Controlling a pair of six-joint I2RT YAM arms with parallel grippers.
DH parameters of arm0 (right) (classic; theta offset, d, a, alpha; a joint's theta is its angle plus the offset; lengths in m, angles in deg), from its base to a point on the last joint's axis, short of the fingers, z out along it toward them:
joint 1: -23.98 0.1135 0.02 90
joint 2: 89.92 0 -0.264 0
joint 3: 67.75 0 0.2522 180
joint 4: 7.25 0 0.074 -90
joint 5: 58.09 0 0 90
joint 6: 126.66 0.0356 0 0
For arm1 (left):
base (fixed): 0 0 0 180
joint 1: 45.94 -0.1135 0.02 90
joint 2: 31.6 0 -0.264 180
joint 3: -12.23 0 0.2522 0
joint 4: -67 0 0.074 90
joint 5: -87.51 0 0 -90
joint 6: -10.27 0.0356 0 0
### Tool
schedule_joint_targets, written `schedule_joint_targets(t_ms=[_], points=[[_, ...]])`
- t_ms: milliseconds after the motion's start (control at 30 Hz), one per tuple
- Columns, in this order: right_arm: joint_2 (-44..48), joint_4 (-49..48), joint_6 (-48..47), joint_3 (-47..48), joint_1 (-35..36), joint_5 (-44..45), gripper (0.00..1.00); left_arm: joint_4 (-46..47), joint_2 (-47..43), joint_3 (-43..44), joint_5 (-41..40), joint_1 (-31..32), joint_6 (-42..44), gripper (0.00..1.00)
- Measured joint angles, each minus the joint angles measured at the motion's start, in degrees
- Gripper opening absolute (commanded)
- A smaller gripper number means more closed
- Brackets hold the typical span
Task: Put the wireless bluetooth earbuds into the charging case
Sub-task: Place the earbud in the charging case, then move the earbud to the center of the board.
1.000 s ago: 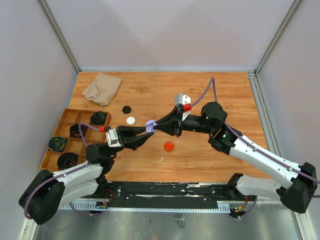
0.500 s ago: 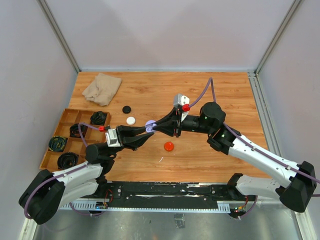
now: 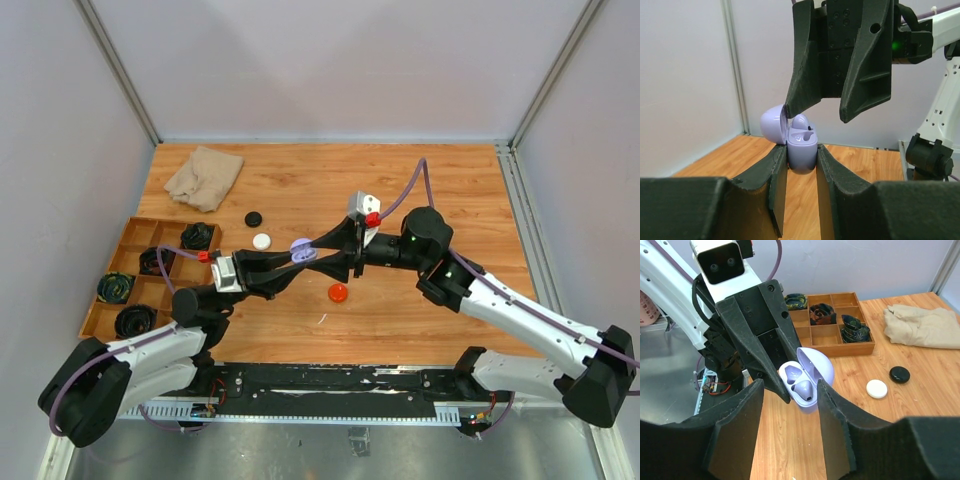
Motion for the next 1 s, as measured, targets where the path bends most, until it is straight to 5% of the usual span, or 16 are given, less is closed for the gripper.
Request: schedule_joint_targets(t_ms=[500, 1000], points=[[3.19, 20.74, -7.89, 6.05, -2.03, 20.04, 0.63, -0.07, 2.19, -2.47, -1.97, 0.00, 3.43, 0.00], [-7.65, 39.06, -4.37, 10.27, -27.45, 32.28, 0.62, -7.96, -1.73, -4.57, -4.09, 0.00, 10.38, 0.00]])
